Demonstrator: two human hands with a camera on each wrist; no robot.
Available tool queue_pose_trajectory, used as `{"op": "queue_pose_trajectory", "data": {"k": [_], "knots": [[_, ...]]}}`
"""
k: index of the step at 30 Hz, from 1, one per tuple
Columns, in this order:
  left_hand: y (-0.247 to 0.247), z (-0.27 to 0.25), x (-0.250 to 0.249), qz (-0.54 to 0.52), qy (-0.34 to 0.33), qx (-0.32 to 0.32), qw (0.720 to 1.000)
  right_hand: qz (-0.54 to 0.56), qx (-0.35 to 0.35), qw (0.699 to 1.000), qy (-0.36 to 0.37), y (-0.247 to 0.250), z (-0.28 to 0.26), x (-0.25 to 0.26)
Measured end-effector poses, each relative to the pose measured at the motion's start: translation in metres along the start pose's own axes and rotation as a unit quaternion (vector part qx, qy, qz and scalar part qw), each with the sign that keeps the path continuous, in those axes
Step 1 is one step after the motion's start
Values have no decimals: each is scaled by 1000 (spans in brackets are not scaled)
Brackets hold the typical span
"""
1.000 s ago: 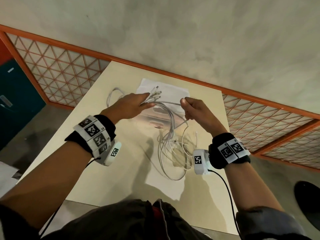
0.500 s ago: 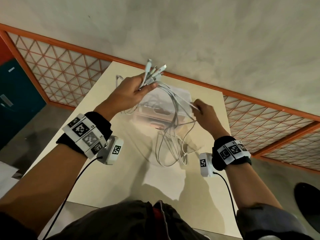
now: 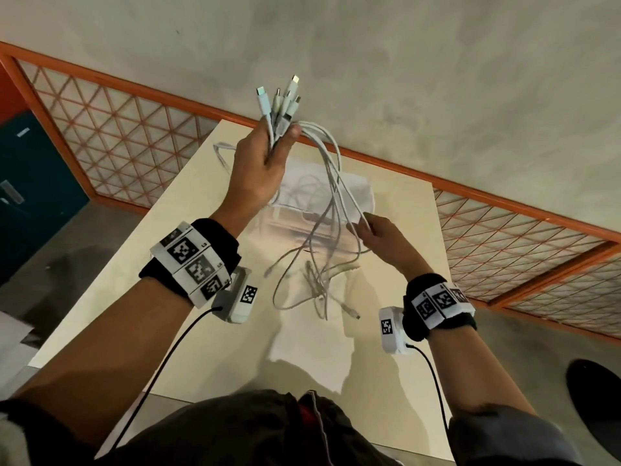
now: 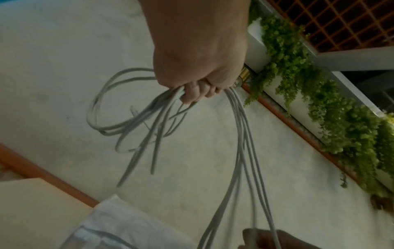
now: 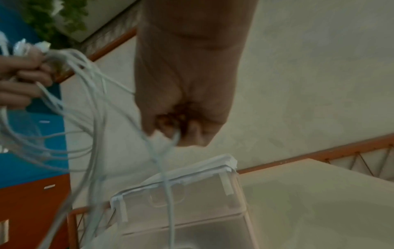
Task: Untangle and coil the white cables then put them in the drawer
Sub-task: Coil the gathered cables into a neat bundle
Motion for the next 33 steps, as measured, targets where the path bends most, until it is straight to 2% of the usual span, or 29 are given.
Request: {"op": "queue_pose_trajectory", "data": {"k": [3,5,7,9,11,14,15,16,18,19,21,25,27,29,33], "knots": [[-2,-7,-8,-72,-7,-4,997,-99,-76,992,-15,16,5,-4],[0,-6,-11,-98,10,-17,995,-86,-94,991,-33,16,5,-10],[-1,-5,-11,-100,15,-14,995,-11,-100,993,-56,11,2,-17],[-2,-6,-10,-88,10,-4,996,116,-96,987,-53,5,-1,-18],[1,-7,-5,-86,16,-12,996,222,-106,969,-36,7,-7,-13],[13,-7,5,-102,37,-46,993,289,-170,941,-53,21,-17,-17],[17,-7,5,-100,38,-59,992,275,-194,940,-50,28,-18,-18],[21,-7,4,-101,34,-68,992,216,-217,951,-44,36,-18,-18],[25,-8,-2,-103,16,-78,991,16,-230,973,-6,43,-16,-10],[25,-9,-5,-102,11,-82,991,-61,-220,973,27,40,-14,-5],[24,-11,-5,-93,11,-87,992,-109,-161,979,54,21,-10,-3],[16,-16,2,-67,20,-76,995,-144,10,988,-59,-23,-4,-32],[13,-17,4,-61,21,-67,996,-72,72,990,-94,-38,-9,-39],[12,-15,6,-54,21,-56,997,22,98,988,-114,-44,-14,-40],[8,-14,7,-29,16,-25,999,84,156,975,-133,-55,-20,-44]]}}
Point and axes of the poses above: each hand's wrist, its own z-axis towards the middle knuckle, its own y-axis out of the back of the hand, x = y × z, the point moved 10 cm from there along z, towards the middle knuckle, and after that the axes turned 3 degrees about -z, right-handed, at the moved point
